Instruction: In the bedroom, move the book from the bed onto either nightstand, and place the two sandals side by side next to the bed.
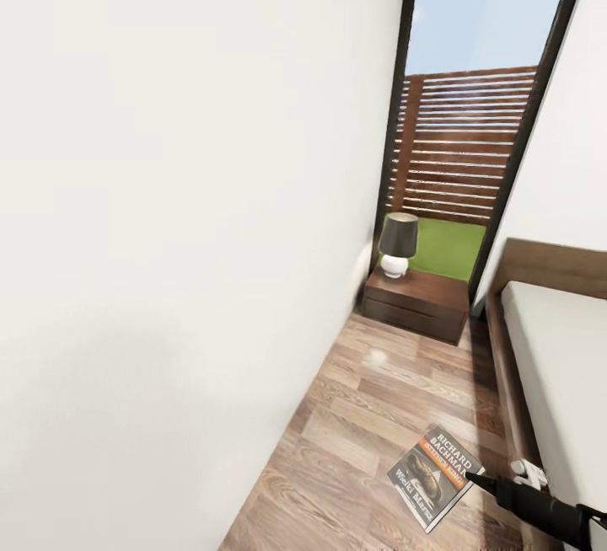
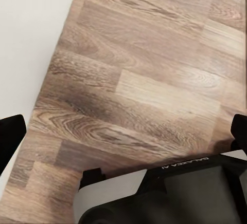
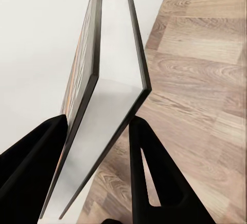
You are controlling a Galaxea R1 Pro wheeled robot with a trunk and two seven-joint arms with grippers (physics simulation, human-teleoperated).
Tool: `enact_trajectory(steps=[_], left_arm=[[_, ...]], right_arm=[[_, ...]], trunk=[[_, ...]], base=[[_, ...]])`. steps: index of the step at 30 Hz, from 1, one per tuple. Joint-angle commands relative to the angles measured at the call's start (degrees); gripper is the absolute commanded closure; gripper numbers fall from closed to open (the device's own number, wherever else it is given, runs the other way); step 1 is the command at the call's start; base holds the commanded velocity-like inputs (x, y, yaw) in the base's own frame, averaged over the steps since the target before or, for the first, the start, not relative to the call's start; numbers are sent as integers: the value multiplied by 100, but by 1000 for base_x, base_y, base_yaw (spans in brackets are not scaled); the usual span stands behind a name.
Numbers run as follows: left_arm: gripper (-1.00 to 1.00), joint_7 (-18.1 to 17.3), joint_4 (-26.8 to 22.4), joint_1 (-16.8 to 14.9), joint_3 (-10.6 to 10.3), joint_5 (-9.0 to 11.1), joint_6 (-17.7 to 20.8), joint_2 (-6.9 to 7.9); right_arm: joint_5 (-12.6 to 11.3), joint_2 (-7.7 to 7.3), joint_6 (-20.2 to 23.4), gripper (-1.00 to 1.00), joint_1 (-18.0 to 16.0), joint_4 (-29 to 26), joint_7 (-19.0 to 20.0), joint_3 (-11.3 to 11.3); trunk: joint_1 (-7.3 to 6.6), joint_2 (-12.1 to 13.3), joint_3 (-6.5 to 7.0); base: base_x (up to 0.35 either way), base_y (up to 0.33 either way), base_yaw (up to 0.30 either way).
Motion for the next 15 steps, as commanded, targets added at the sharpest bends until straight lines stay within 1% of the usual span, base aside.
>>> enact_trajectory(steps=[1, 4, 9, 15], left_arm=[[-100, 8, 4, -5, -24, -37, -29, 2], [-100, 8, 4, -5, -24, -37, -27, 2], [-100, 8, 4, -5, -24, -37, -27, 1], [-100, 8, 4, -5, -24, -37, -29, 2]], right_arm=[[-63, 3, 60, 100, -12, 15, 31, 5], [-63, 3, 60, 100, -11, 15, 31, 5], [-63, 3, 60, 100, -12, 15, 31, 5], [-63, 3, 60, 100, -11, 15, 31, 5]], trunk=[[4, -14, -13], [4, -14, -13], [4, -14, -13], [4, -14, -13]], base=[[0, 0, -251], [72, 0, -251], [223, 0, -251], [44, 0, -251]])
